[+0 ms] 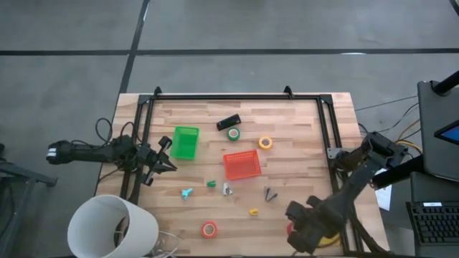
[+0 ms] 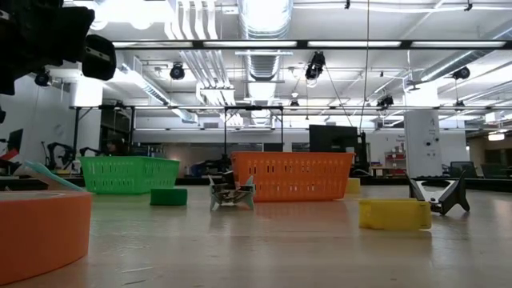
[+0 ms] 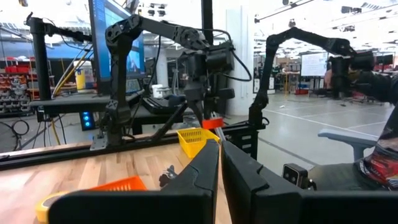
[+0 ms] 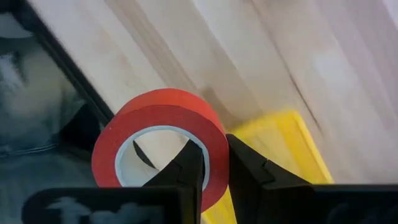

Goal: Pick and place Stapler, Stapler remover, tape
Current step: Put the red tape into the yellow bin

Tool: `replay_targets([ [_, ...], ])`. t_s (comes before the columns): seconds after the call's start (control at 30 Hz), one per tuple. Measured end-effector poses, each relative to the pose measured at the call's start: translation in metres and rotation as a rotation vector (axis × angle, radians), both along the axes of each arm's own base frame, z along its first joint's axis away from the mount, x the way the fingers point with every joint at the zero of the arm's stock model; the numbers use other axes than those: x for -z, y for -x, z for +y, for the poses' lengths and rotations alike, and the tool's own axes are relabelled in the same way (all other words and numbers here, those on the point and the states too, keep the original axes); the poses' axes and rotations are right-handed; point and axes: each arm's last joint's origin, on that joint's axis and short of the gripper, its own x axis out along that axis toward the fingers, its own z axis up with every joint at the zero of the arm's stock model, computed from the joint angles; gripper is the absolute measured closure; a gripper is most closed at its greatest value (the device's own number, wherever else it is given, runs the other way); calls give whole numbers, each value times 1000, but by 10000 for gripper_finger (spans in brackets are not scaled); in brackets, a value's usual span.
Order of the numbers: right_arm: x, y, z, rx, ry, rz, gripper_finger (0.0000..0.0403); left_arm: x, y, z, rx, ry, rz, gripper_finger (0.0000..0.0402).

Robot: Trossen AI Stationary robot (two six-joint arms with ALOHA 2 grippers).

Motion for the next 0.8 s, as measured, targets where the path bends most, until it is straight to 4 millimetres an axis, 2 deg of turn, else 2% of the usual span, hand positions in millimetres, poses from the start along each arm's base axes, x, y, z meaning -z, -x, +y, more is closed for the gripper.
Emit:
replay_targets([
  [0.4, 5, 54, 26, 157, 48, 76, 350, 1, 0, 0, 0, 0, 6, 378],
  [0.8, 33, 94, 28, 249, 134, 165, 349, 1, 0, 0, 0, 0, 6, 378],
])
